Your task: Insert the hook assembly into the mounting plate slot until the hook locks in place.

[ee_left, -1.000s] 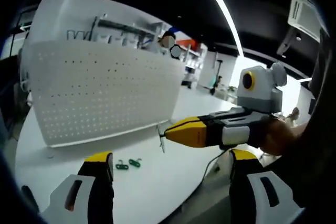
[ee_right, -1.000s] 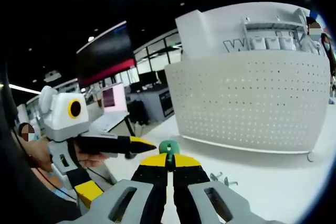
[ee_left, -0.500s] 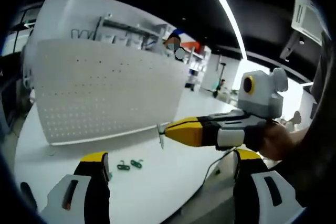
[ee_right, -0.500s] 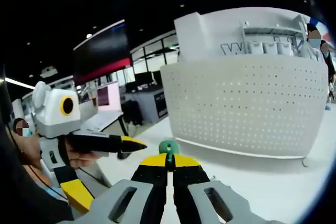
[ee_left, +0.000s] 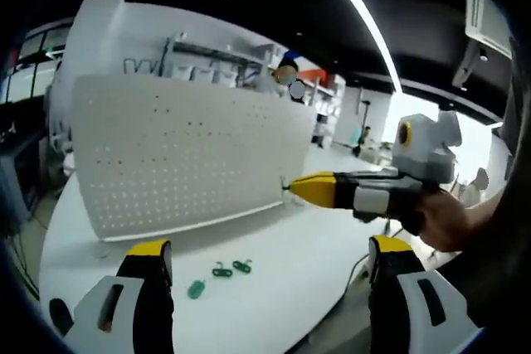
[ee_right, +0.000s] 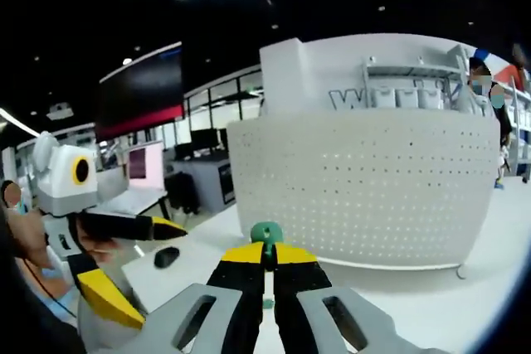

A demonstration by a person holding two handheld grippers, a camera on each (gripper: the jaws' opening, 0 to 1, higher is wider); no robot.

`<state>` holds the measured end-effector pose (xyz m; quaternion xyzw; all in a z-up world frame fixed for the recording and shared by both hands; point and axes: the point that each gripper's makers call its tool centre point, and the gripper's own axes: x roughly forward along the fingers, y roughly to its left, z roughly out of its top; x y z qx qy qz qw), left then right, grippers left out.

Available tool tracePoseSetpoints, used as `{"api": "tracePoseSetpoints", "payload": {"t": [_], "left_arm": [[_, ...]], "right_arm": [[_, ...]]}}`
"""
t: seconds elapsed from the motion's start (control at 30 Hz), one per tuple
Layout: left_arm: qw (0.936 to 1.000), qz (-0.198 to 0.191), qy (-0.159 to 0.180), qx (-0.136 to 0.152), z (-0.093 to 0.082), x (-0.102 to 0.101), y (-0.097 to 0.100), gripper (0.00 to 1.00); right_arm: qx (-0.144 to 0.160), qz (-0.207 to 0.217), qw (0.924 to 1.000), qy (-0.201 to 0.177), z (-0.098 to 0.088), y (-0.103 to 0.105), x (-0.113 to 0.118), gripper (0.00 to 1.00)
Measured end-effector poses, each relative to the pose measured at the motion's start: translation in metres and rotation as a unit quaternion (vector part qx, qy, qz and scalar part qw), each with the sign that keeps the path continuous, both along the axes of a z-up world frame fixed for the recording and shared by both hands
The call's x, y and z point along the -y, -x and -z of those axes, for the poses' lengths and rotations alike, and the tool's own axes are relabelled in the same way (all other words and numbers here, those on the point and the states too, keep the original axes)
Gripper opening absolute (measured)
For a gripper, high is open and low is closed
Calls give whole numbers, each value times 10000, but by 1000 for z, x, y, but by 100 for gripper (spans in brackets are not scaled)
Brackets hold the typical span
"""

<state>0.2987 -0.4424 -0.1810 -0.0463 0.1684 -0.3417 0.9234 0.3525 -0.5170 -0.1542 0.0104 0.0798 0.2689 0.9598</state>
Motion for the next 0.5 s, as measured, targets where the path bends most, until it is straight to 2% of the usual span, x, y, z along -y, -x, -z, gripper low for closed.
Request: {"api": "tracePoseSetpoints", "payload": {"t": [0.1, 0.5], "left_arm": [[10000, -25, 10, -52, 2, -4, 0, 100], [9997, -196, -2, -140, 7, -19, -10, 100]], "right_arm": [[47, 71, 10000, 26, -3, -11, 4, 0], [471, 680, 9966, -19, -35, -84, 36, 0]]}}
